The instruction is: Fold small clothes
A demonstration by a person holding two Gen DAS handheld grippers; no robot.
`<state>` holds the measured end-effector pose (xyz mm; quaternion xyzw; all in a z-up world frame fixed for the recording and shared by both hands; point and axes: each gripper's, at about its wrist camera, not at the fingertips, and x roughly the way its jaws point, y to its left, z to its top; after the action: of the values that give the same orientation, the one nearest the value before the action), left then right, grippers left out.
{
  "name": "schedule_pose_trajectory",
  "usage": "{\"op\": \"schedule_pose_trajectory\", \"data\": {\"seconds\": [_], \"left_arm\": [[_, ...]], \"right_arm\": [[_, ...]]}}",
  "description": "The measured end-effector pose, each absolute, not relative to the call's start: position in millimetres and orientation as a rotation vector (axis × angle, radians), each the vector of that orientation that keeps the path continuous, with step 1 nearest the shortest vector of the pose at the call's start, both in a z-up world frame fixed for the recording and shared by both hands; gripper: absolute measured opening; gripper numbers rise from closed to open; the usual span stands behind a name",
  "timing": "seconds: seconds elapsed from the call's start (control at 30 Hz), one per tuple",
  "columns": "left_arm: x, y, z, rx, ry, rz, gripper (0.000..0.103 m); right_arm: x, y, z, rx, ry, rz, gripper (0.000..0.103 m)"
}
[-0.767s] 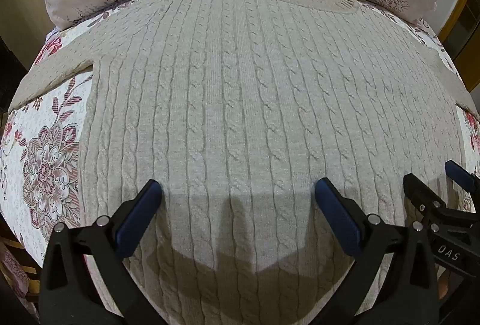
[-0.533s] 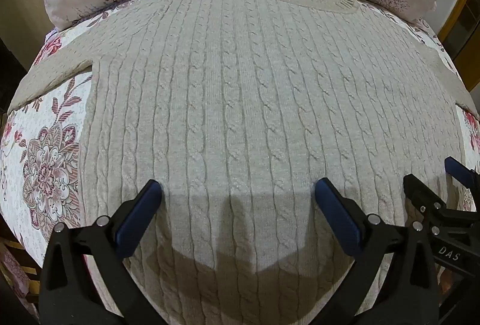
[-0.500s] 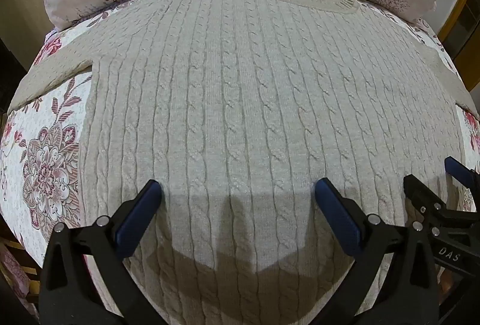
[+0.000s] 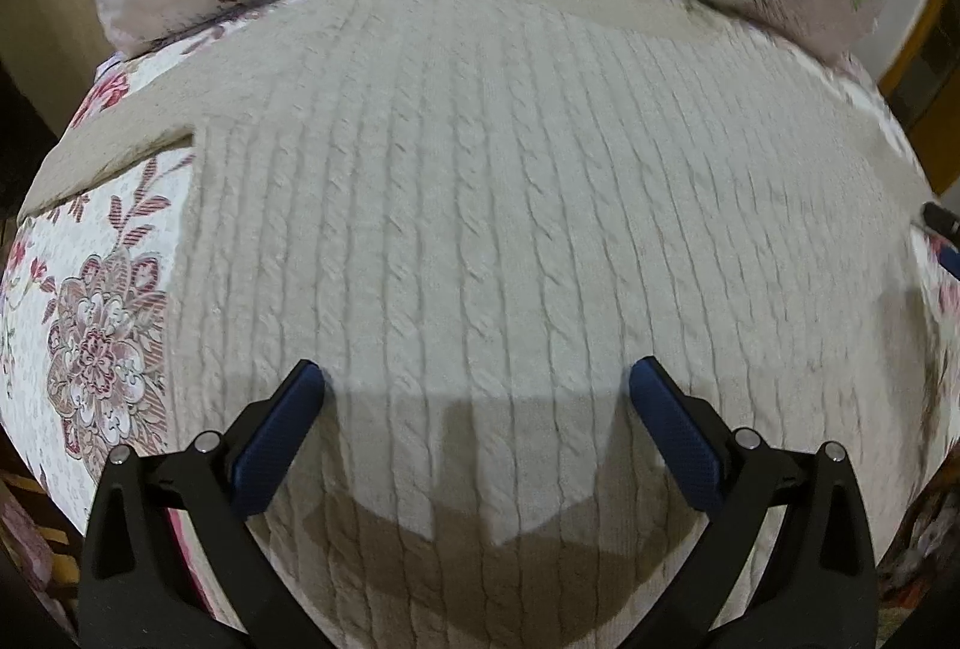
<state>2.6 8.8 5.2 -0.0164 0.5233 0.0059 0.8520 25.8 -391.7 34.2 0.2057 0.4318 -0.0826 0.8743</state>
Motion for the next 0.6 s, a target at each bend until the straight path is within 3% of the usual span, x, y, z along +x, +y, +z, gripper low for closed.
{"op": "schedule_pose_trajectory", "data": {"seconds": [0.13, 0.2, 0.4, 0.47, 0.6], "left_arm": [[5.0, 29.1, 22.4, -0.128, 0.996, 0.042, 0.101], [8.2, 40.5, 30.1, -0.175, 0.955, 0.047, 0.101], [20.0, 97.9, 44.3, -0.336, 0.889, 0.142, 0.101], [19.6, 120.4, 47.2, -0.374, 0.87, 0.197, 0.101], [16.9, 186.2, 54.3, -0.478, 0.82, 0.304, 0.101]], "right_arm": [[27.8, -534.9, 19.4, 0.795, 0.826, -0.396, 0.062], [23.4, -586.5, 4.6, 0.943, 0.808, -0.489, 0.057], [29.1, -633.2, -14.5, 1.047, 0.765, -0.535, 0.029], [36.6, -632.8, -18.7, 1.047, 0.769, -0.557, 0.01], [48.9, -598.6, 17.2, 0.819, 0.715, -0.565, 0.009]]}}
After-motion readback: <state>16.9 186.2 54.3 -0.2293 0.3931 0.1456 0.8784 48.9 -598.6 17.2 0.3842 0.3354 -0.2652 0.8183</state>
